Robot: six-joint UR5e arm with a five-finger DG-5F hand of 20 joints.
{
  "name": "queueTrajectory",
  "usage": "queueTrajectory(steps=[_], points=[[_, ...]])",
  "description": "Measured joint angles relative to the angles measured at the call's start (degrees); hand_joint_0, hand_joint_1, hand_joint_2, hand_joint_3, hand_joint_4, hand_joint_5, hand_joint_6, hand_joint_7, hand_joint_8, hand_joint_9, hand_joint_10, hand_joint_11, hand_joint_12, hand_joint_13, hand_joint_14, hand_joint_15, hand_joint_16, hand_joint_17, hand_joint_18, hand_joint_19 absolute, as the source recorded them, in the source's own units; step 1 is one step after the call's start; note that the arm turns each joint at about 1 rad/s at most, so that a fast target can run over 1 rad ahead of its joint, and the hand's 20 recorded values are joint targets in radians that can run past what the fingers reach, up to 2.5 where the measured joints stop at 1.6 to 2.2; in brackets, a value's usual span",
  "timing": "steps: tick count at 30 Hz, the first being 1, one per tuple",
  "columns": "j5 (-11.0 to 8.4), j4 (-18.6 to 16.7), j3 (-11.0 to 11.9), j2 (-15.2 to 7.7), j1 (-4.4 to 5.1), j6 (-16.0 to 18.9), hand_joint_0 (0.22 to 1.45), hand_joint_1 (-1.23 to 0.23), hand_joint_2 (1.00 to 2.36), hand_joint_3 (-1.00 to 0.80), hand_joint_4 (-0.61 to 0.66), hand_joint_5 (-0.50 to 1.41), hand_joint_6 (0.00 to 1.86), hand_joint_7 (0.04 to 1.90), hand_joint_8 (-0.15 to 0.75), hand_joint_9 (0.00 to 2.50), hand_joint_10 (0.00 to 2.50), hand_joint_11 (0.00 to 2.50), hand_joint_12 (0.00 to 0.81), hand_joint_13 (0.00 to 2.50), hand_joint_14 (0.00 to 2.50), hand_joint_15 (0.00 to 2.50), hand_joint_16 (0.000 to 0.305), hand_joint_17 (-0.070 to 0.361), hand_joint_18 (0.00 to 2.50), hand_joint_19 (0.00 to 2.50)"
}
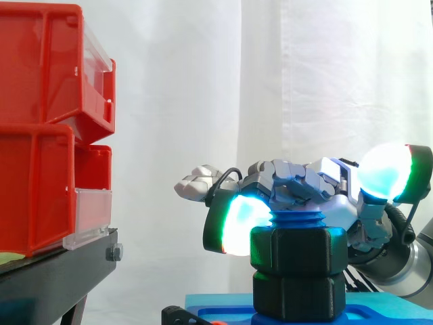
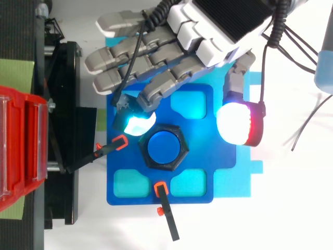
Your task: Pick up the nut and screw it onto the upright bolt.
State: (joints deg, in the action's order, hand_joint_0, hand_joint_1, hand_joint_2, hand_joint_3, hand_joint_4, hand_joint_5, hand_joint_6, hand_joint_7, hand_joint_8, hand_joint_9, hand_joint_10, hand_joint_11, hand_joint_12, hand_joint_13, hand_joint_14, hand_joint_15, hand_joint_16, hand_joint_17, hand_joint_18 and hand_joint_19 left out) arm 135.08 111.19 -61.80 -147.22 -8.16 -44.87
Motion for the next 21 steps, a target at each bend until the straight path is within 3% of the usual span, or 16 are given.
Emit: queueTrajectory(steps=[21], points=[[0.8,-0.1,0.4,0.0,-0.62,0.0,0.46,-0.04,1.0,-0.5,0.25,-0.07,0.5,1.22,0.256,0.45,0.0,0.0,0.303,0.11,0.0,0.0,0.036,0.081,0.0,0.0]])
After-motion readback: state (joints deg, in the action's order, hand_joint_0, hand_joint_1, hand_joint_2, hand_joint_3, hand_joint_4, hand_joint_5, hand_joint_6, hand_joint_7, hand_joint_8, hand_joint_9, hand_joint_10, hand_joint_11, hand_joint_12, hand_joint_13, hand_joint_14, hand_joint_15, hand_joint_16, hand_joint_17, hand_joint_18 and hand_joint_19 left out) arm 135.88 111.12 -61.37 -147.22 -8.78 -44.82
